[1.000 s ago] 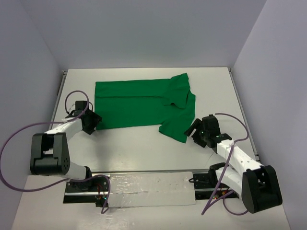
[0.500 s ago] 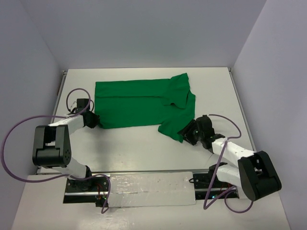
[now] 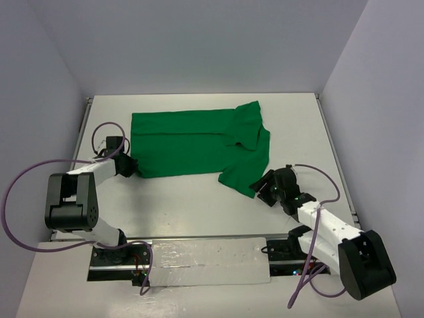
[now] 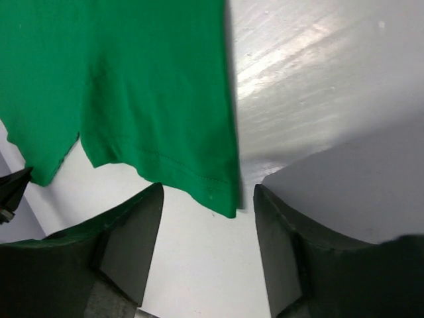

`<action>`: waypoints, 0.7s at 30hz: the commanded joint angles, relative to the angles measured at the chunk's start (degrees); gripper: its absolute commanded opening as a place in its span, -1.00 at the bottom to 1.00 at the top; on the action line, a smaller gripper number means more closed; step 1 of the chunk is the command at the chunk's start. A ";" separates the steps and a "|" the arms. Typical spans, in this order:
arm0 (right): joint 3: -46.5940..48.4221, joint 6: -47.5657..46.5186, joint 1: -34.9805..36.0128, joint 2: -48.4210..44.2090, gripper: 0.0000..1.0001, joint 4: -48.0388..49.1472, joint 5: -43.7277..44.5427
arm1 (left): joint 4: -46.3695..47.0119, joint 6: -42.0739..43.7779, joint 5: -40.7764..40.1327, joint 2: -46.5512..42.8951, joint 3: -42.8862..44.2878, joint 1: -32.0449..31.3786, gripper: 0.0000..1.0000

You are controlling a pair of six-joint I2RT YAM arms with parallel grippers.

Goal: Fold and stack the t-shirts
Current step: Grap the side of the flattened tshirt closest away from the robot with both arms

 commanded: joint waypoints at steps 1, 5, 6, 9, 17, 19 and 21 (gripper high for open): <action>-2.00 0.47 0.92 6.76 0.17 2.90 -3.35 | -1.14 0.16 0.72 0.94 1.34 -0.54 -0.79; -1.09 1.47 0.93 11.11 -0.10 7.39 -5.54 | -1.58 0.30 0.53 0.39 1.53 -0.54 -0.79; -0.48 1.50 0.93 11.62 -0.23 7.69 -5.41 | -1.68 0.33 0.56 0.26 1.58 -0.54 -0.79; 1.96 0.98 0.93 10.67 -0.82 5.30 -1.98 | -1.99 0.34 1.25 -0.33 1.71 -0.54 -0.79; 9.66 -5.38 0.93 -7.71 -0.82 -11.07 10.03 | -4.00 0.59 4.05 -8.22 -1.14 -0.63 -0.79; 10.63 -7.54 0.93 -10.60 -0.82 -14.62 11.08 | -4.00 0.24 5.02 -9.82 -2.87 -0.63 -0.79; 11.40 -8.58 0.93 -11.90 -0.82 -16.25 11.69 | -3.83 -0.28 5.97 -11.98 -3.99 -0.63 -0.79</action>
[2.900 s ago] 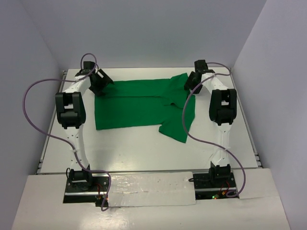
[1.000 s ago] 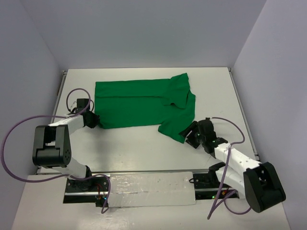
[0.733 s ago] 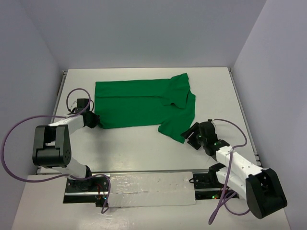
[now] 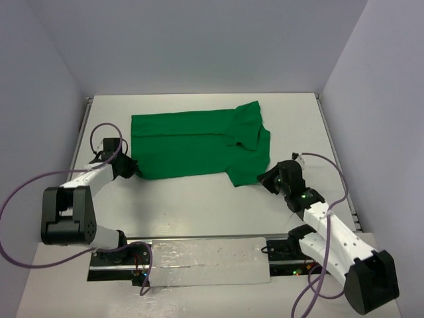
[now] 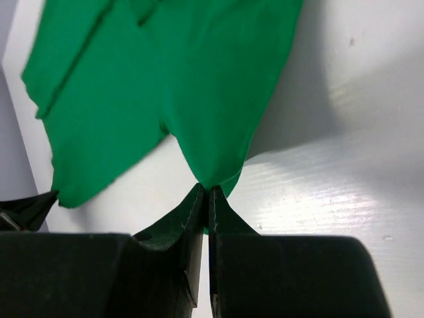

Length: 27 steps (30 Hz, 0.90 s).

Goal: Fold and stack the t-shirts
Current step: Grap the side of the flattened tshirt closest away from the robot with both arms, then fold the other side of the tshirt into a rectangle

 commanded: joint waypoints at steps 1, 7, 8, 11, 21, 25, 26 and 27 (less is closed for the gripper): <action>3.03 -4.81 0.25 -3.32 -0.82 -8.51 5.61 | -0.99 -0.68 2.89 -4.90 -3.14 -0.41 -0.79; 3.63 -6.10 0.24 -9.12 -0.82 -13.40 6.15 | -2.41 -1.31 2.65 -10.04 -7.13 -0.41 -0.79; 4.03 -6.33 0.24 -9.70 -0.82 -14.25 6.24 | -2.87 -1.43 2.86 -11.29 -7.75 -0.41 -0.79; 5.16 -7.28 0.29 -10.51 -0.82 -16.79 6.54 | -4.92 -1.56 2.90 -15.13 -8.85 -0.41 -0.79; 13.51 -11.64 0.16 -0.07 -0.82 -12.10 9.46 | -10.52 -0.55 -1.40 -11.52 2.83 -0.41 -0.79; 19.50 -14.28 -0.54 9.88 -0.82 -7.01 9.49 | -10.40 0.04 -2.31 -4.12 9.49 -0.41 -0.79; 20.97 -14.77 -0.76 12.18 -0.82 -5.85 9.43 | -10.05 0.14 -2.19 -2.45 11.34 -0.41 -0.79; 22.60 -15.11 -0.99 14.71 -0.82 -5.01 9.48 | -9.79 0.22 -2.02 -0.72 12.97 -0.41 -0.79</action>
